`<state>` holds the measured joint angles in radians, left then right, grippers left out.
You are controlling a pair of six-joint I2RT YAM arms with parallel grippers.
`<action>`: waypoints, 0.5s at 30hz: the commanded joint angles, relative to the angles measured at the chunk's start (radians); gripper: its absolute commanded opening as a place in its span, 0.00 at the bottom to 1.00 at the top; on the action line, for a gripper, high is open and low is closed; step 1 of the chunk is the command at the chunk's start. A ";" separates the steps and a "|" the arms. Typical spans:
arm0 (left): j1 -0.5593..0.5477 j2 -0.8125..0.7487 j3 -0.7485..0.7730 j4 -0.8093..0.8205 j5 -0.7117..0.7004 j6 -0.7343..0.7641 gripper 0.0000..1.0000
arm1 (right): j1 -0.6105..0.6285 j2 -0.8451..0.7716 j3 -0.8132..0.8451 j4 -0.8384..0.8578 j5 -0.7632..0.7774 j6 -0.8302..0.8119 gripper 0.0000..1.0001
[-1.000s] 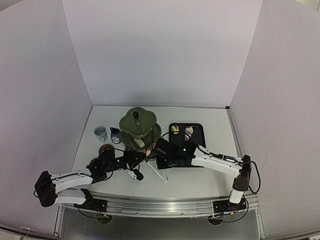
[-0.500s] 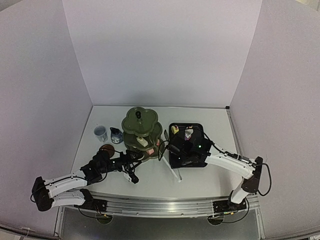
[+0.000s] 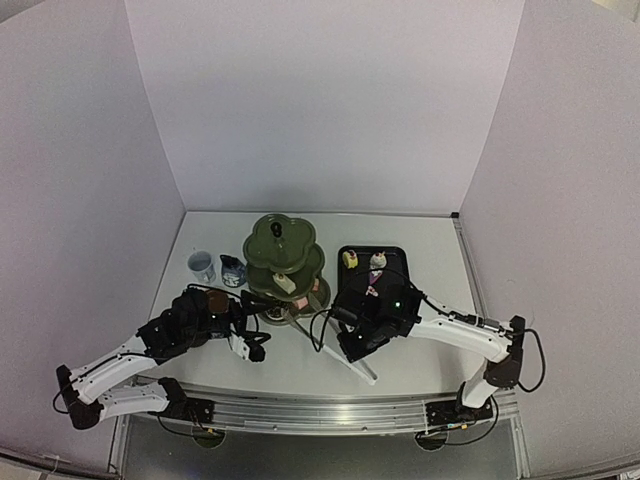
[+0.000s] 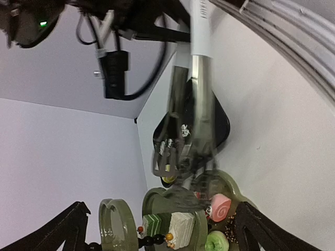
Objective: Serve the afternoon tea
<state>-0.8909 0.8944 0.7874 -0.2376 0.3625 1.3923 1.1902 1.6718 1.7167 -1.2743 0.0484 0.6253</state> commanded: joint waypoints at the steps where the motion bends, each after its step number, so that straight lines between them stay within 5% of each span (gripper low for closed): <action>1: -0.002 0.006 0.259 -0.430 0.160 -0.344 1.00 | 0.074 0.017 0.108 -0.079 0.015 -0.226 0.00; 6: -0.002 0.098 0.413 -0.692 0.265 -0.573 1.00 | 0.111 0.150 0.255 -0.115 0.080 -0.440 0.00; 9: -0.002 0.087 0.423 -0.649 0.236 -0.695 0.98 | 0.142 0.236 0.365 -0.147 0.122 -0.554 0.00; 15: -0.002 0.124 0.412 -0.650 0.184 -0.776 0.69 | 0.176 0.381 0.600 -0.177 0.177 -0.702 0.00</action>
<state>-0.8913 0.9893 1.1805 -0.8269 0.5643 0.7300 1.3425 1.9998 2.1656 -1.3528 0.1751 0.0814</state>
